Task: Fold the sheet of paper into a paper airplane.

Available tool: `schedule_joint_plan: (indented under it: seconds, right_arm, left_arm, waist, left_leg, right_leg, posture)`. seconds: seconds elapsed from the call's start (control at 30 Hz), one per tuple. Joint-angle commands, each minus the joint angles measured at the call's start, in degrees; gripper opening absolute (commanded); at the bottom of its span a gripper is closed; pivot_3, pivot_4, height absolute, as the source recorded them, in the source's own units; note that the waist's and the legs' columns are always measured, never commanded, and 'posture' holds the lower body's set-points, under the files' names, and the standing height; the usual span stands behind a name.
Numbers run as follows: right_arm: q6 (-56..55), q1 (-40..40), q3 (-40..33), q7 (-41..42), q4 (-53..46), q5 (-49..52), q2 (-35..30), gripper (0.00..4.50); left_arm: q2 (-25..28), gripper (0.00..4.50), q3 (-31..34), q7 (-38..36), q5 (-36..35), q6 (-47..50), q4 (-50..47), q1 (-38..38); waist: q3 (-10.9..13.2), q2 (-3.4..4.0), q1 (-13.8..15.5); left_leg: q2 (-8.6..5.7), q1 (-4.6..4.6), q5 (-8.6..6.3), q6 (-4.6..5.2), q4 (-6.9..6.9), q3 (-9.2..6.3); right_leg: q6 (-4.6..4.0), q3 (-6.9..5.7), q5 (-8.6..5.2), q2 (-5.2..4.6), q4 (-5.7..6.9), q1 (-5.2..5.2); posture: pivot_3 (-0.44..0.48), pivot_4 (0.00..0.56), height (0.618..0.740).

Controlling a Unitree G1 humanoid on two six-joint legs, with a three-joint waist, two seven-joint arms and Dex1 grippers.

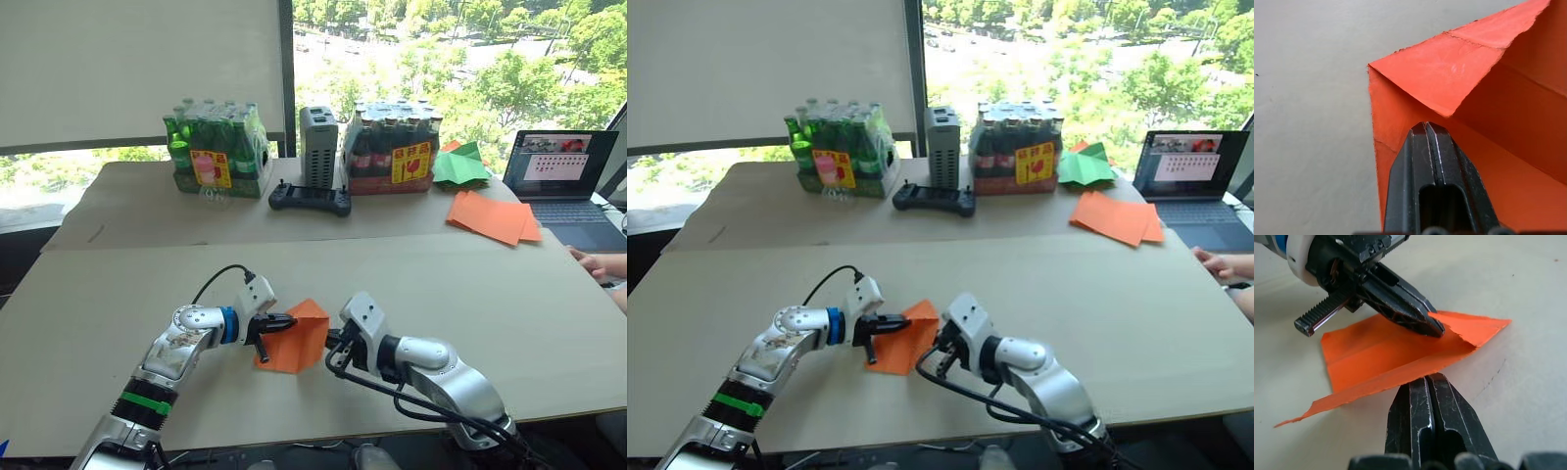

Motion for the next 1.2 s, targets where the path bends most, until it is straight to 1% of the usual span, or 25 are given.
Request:
schedule_joint_plan:
  seconds: [0.03, 0.23, 0.37, 0.5, 0.67, 0.83, 0.93, 1.2]
  right_arm:
    - [-1.6, -1.9, -0.6, -1.7, 1.6, -0.2, 1.0, 0.00]
    - [-3.1, -5.0, 0.3, -3.3, 5.4, -0.5, 2.7, 0.00]
    - [-4.0, -6.0, 0.6, -3.2, 6.9, -0.9, 2.6, 0.00]
    - [-4.2, -6.3, 1.1, -3.1, 7.3, -1.1, 2.7, 0.00]
    - [-4.5, -6.5, 1.2, -2.9, 7.7, -1.2, 2.4, 0.00]
    - [-4.4, -6.9, 1.3, -3.1, 7.7, -1.1, 2.5, 0.00]
    - [-4.3, -7.1, 1.5, -3.1, 7.4, -1.0, 2.6, 0.00]
    - [-4.3, -7.9, 2.6, -3.0, 7.4, -1.0, 3.2, 0.00]
  left_arm:
    - [1.1, 0.01, 1.1, 0.4, 0.2, 1.7, -0.6, -0.6]
    - [2.5, 0.01, 2.0, -0.2, 0.0, 2.5, -1.5, -1.8]
    - [2.9, 0.01, 3.0, 0.4, -0.3, 2.2, -1.6, -3.2]
    - [2.3, 0.01, 2.9, 0.2, -1.0, 2.8, -4.0, -4.6]
    - [1.1, 0.01, 1.6, -0.2, -0.9, 3.6, -5.5, -4.1]
    - [0.4, 0.01, -0.7, -0.4, 1.1, 2.0, -2.0, -3.2]
    - [-0.3, 0.01, -0.9, -0.2, 1.3, 1.2, 0.2, -3.1]
    - [-2.1, 0.01, -2.1, -1.0, 1.1, 1.4, -1.1, -2.6]
  waist:
    - [0.0, 0.00, 0.0]
    - [0.0, 0.01, -0.1]
    - [0.0, 0.01, -0.1]
    - [0.0, 0.01, 0.1]
    - [0.0, 0.01, 0.0]
    - [0.0, 0.01, -0.1]
    - [0.0, 0.01, -0.1]
    - [0.0, 0.01, 0.0]
  left_leg:
    - [-0.01, 0.00, 0.00, 0.00, 0.00, 0.00]
    - [-0.01, -0.02, 0.00, 0.00, -0.01, -0.01]
    - [-0.01, -0.14, 0.00, 0.00, -0.01, -0.01]
    - [-0.05, -0.57, 0.01, -0.02, 0.10, -0.01]
    - [-0.06, -0.59, 0.01, -0.02, 0.07, 0.01]
    - [-0.06, -0.58, 0.01, -0.01, 0.07, 0.01]
    - [-0.06, -0.57, 0.01, -0.01, 0.07, 0.02]
    - [-0.06, -0.58, 0.01, -0.01, 0.08, 0.01]
  right_leg:
    - [-0.06, 0.00, 0.04, -0.01, 0.00, 0.00]
    - [-0.20, 0.00, 0.12, 0.00, 0.00, -0.05]
    - [-0.37, 0.00, 0.23, 0.00, 0.01, -0.18]
    - [-0.41, 0.00, 0.29, -0.02, 0.09, -0.58]
    - [-0.41, 0.02, 0.31, -0.04, 0.08, -0.60]
    - [-0.41, 0.02, 0.31, -0.03, 0.09, -0.60]
    - [-0.41, 0.01, 0.31, -0.02, 0.10, -0.60]
    - [-0.41, 0.02, 0.31, -0.04, 0.10, -0.59]
  posture:
    - [0.000, 0.150, 0.723]
    - [0.000, 0.150, 0.723]
    - [0.000, 0.150, 0.723]
    - [0.000, 0.150, 0.723]
    - [0.000, 0.150, 0.723]
    - [0.000, 0.150, 0.723]
    - [0.000, 0.150, 0.723]
    - [0.000, 0.150, 0.723]
